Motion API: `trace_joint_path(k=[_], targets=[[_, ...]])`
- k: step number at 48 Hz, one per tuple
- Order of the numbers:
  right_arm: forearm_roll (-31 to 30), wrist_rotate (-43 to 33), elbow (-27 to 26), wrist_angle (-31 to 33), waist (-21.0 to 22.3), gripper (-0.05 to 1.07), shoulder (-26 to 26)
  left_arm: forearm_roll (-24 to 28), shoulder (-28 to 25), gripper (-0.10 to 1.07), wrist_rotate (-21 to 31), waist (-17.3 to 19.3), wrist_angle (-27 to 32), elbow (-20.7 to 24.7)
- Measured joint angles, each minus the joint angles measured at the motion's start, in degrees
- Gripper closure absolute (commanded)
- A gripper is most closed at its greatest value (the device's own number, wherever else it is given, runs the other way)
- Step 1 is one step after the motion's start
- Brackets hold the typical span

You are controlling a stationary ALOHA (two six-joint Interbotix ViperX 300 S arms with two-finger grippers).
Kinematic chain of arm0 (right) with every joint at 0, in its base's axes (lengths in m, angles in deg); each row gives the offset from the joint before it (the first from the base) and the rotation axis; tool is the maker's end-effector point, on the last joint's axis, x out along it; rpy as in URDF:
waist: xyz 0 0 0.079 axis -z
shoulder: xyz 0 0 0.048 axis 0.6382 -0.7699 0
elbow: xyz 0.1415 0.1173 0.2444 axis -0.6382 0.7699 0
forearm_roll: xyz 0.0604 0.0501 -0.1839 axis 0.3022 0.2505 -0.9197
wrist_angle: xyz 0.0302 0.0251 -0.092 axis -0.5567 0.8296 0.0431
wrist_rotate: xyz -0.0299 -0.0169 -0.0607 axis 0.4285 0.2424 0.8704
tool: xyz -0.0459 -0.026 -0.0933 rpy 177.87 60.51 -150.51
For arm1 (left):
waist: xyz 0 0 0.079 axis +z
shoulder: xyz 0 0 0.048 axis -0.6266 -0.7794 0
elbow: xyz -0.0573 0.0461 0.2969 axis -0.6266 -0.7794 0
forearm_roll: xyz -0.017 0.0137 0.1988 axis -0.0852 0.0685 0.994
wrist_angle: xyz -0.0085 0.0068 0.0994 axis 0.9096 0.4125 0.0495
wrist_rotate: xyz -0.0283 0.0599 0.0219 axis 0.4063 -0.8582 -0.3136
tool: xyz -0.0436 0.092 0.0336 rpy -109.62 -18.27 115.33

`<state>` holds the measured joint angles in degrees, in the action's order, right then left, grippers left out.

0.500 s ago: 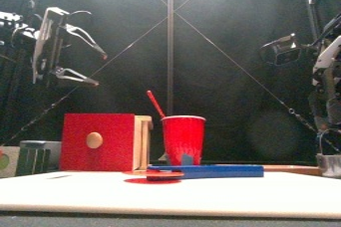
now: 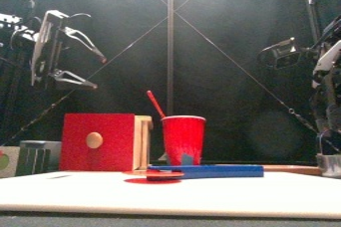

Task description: Place cookie cutter into open drawer

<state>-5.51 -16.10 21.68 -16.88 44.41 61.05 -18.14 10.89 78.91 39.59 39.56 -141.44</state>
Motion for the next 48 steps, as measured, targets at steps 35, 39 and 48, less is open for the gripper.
trace_joint_path(k=[35, 39, 48], targets=[[-3.5, 0.1, -14.3, -20.6, 1.3, 0.53, -8.0, 1.0, 2.5, 0.02, -0.5, 5.1, -0.8, -0.1], [-3.8, 0.2, -17.7, -24.8, 1.7, 0.53, -11.9, 1.4, 3.0, 0.02, -0.4, 6.4, -1.0, -0.3], [-4.6, 0.7, -25.8, -31.3, 2.1, 0.53, -21.5, 1.8, 3.3, 0.02, -0.3, 8.2, -1.1, -0.4]])
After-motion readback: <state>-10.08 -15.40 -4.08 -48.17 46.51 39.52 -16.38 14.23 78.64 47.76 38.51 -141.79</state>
